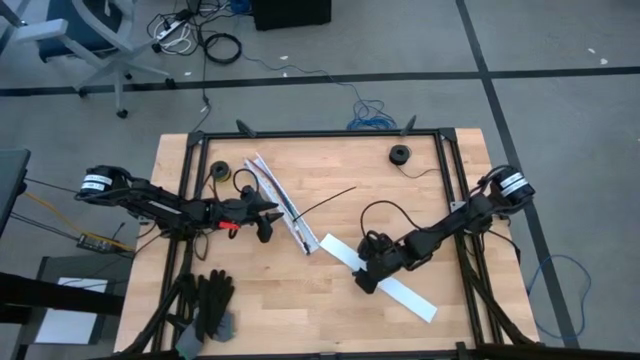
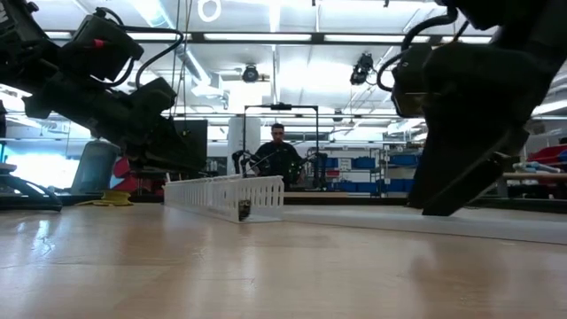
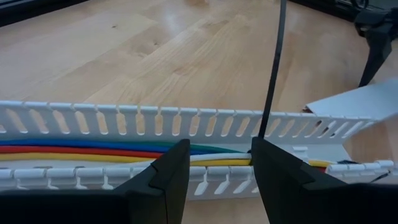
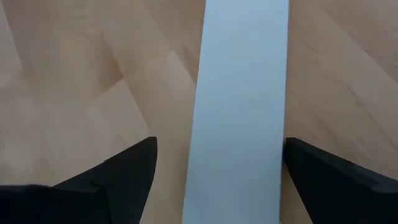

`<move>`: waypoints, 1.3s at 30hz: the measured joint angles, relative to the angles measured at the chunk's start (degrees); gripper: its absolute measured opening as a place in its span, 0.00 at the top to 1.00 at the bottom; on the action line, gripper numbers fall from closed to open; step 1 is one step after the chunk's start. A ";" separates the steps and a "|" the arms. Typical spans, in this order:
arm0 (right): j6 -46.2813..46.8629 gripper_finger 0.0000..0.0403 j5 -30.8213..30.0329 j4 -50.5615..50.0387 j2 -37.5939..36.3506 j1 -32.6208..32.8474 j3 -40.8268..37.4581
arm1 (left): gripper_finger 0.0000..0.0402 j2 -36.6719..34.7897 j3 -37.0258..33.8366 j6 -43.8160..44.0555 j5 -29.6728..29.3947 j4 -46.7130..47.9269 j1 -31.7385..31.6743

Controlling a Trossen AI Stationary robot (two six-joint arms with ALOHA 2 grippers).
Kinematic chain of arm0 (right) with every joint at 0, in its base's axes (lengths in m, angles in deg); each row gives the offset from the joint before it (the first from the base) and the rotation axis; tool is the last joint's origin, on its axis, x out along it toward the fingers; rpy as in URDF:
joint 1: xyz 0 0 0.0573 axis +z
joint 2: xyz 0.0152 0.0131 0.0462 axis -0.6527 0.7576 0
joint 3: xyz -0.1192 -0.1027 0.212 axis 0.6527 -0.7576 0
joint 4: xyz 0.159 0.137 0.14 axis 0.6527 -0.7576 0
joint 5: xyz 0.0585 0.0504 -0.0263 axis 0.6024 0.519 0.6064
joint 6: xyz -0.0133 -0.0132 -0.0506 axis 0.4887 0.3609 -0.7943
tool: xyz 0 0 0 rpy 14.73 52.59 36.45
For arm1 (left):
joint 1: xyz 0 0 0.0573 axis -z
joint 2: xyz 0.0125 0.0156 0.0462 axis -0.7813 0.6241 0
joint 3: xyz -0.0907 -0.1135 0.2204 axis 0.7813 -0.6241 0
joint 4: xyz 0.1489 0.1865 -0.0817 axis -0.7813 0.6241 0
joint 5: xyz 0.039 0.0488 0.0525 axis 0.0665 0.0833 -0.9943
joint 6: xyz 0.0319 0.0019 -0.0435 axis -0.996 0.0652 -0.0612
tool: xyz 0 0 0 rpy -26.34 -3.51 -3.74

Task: Ziptie cables
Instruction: Close the white cable duct

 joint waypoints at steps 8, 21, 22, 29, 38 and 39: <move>-3.74 0.21 11.14 -15.15 0.53 -4.06 7.50 | 0.63 0.02 0.00 -0.29 0.28 -0.02 0.00; -1.67 0.24 23.16 -15.51 2.69 -9.09 8.45 | 0.63 0.02 0.00 -0.40 2.37 0.56 0.00; -1.59 0.24 23.17 -15.53 2.70 -9.06 8.55 | 0.63 0.02 0.00 -0.42 2.37 0.65 0.00; -3.50 0.24 22.81 -16.00 2.95 -8.85 9.32 | 0.63 0.02 0.00 -0.59 2.35 0.86 0.00; -8.52 0.24 19.16 -19.18 2.95 -8.71 9.70 | 0.63 0.02 0.00 -0.49 2.35 1.71 0.00; -8.72 0.24 18.59 -19.91 2.95 -8.72 9.72 | 0.63 0.02 0.00 -0.49 2.35 1.75 0.00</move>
